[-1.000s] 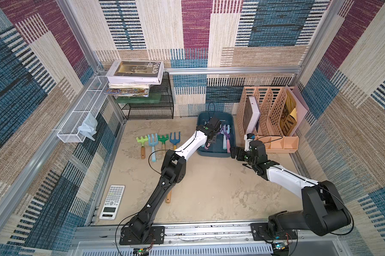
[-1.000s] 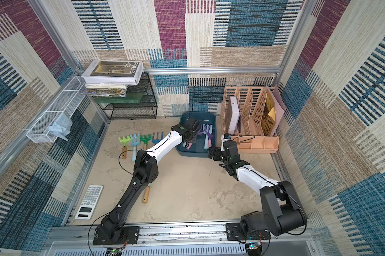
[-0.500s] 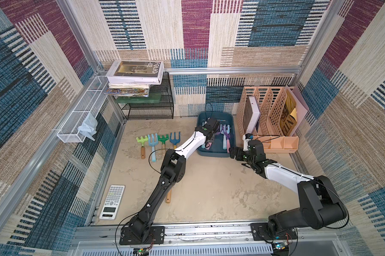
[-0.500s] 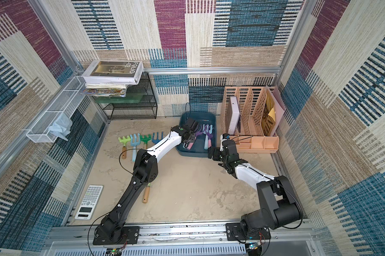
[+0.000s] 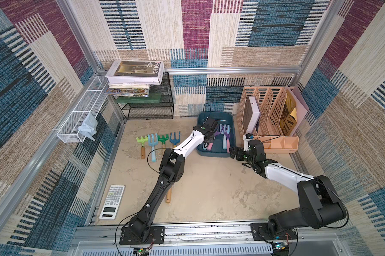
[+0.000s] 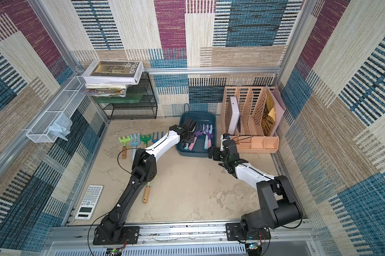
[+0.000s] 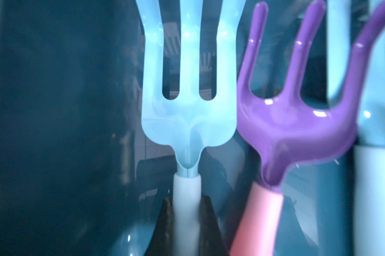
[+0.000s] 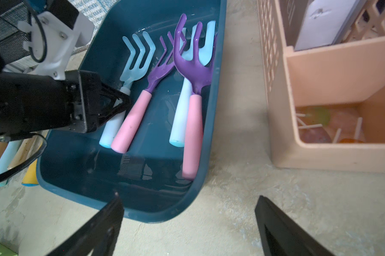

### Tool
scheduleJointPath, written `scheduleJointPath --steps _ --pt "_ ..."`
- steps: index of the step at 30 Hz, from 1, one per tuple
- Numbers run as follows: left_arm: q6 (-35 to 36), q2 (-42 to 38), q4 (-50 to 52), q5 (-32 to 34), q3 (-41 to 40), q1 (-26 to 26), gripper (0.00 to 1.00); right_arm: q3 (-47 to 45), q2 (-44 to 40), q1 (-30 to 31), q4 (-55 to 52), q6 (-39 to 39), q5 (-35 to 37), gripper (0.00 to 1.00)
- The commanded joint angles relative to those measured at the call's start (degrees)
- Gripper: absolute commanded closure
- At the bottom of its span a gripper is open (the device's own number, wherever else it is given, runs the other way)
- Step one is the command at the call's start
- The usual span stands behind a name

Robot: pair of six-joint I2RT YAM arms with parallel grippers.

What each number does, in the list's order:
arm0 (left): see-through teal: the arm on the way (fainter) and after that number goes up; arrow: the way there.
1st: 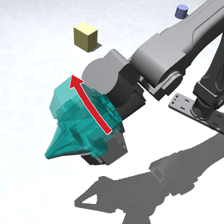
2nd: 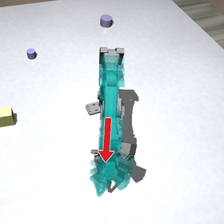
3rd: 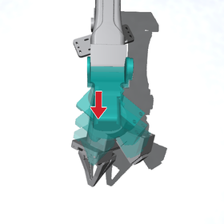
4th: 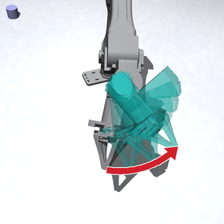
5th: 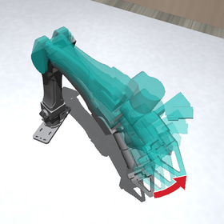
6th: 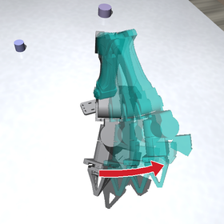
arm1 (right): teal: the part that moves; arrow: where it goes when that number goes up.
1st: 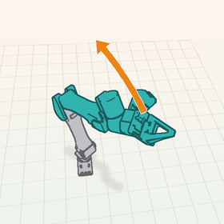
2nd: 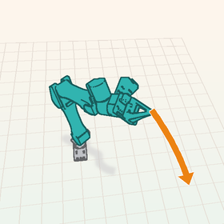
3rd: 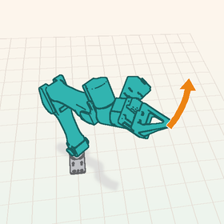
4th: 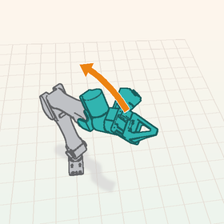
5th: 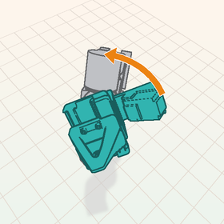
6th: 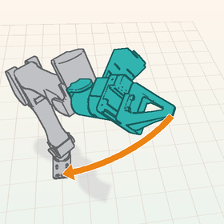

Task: Take the hand rake out of the storage box
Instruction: Pick up the rake from the storage box.

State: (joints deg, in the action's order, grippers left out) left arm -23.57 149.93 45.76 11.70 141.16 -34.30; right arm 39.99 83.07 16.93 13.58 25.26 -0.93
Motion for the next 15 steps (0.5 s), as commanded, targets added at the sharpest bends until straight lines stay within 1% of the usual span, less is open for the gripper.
scheduleJointPath --steps 1,3,4,5,6,8,11,15 --pt "1.24 -6.25 0.85 -1.33 -2.23 -0.56 1.0 0.18 -0.49 -0.01 1.01 0.23 -0.46 0.04" --pt "2.58 -9.7 2.85 -3.03 -2.43 -0.84 1.0 0.16 -0.76 0.03 0.69 0.33 -0.64 0.04" --pt "3.06 -11.8 4.43 -2.87 -3.01 -1.07 1.0 -0.07 -1.18 0.03 0.82 0.33 -0.69 0.04" --pt "3.31 -14.1 5.46 -2.32 -4.29 -1.3 1.0 -0.29 -1.6 0.0 1.02 0.36 -0.67 0.04" --pt "3.25 -17.31 5.82 -1.57 -7.63 -1.63 1.0 -0.57 -2.0 -0.01 1.25 0.32 -0.72 0.04" --pt "2.08 -24.8 4.53 0.38 -16.14 -2.74 1.0 -0.97 -2.54 0.03 1.52 0.41 -0.57 0.04" --pt "-0.34 -37.4 -2.03 3.97 -34.21 -6.01 1.0 -0.92 -2.63 -0.01 1.27 0.34 -0.41 0.05" --pt "-7.58 -55.15 -10.78 4.64 -59.27 -10.48 1.0 -1.08 -2.67 0.06 1.58 0.49 -0.78 0.04"
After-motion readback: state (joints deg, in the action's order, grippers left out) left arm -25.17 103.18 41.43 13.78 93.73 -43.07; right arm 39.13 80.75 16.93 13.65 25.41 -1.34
